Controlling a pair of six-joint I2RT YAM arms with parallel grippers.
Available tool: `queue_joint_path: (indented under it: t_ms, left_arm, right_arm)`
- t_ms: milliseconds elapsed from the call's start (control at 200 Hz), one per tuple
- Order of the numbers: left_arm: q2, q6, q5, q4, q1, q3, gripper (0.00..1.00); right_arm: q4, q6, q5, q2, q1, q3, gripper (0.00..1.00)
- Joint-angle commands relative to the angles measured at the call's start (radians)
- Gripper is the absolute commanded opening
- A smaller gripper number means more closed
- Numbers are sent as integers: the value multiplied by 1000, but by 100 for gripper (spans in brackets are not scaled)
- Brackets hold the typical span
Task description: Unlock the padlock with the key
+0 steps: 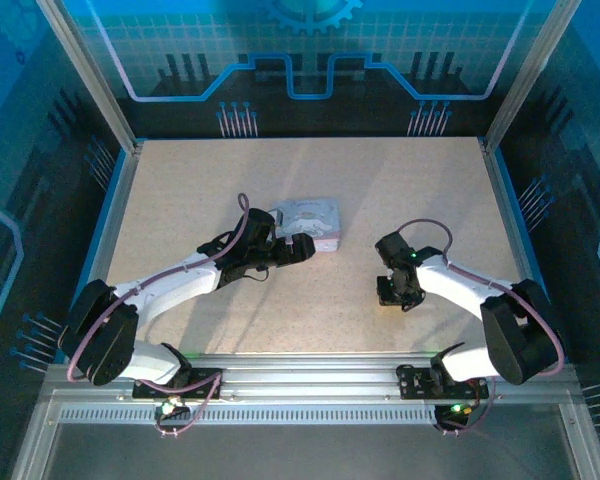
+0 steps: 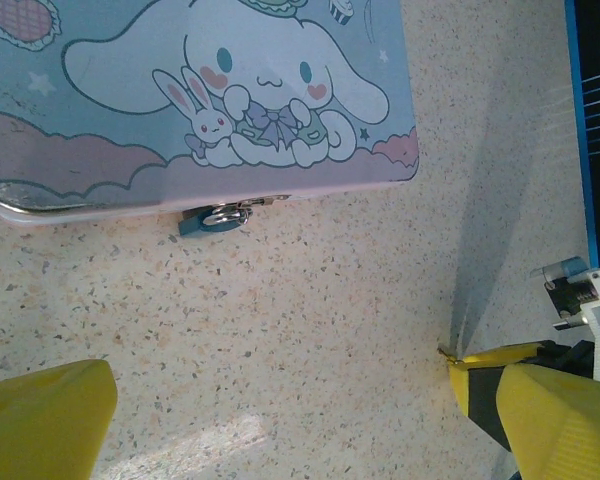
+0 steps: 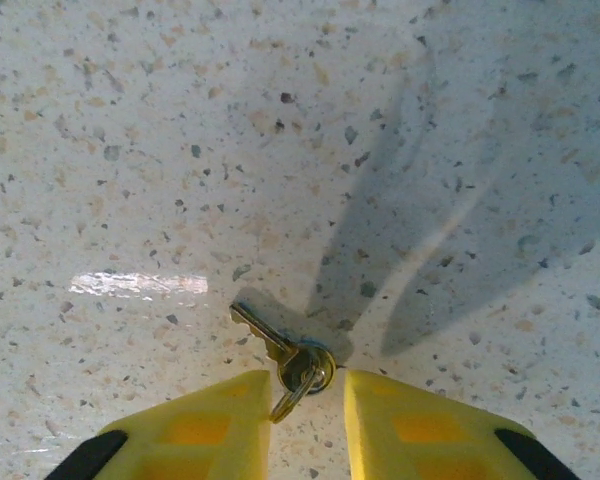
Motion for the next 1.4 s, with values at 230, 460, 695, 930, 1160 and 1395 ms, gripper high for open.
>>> queue_joint_path:
  t_ms: [230, 460, 695, 930, 1160, 1395]
  left_arm:
    - [4, 6, 11, -20, -4, 22, 99]
    - [5, 7, 12, -20, -4, 26, 99]
    - [4, 12, 12, -15, -5, 28, 99]
    - [2, 11, 35, 16, -6, 43, 99]
    - [18, 0, 100, 90, -14, 77, 99]
    - [101, 21, 146, 136, -69, 193, 87]
  right_arm:
    - [-26, 12, 4, -7, 8, -10, 17]
    - [-24, 11, 1, 8, 5, -10, 14]
    - [-23, 6, -7, 21, 2, -15, 5]
    - [5, -7, -26, -43, 2, -20, 0]
    - [152, -16, -163, -186, -40, -57, 0]
    - [384, 42, -381, -318, -149, -108, 0]
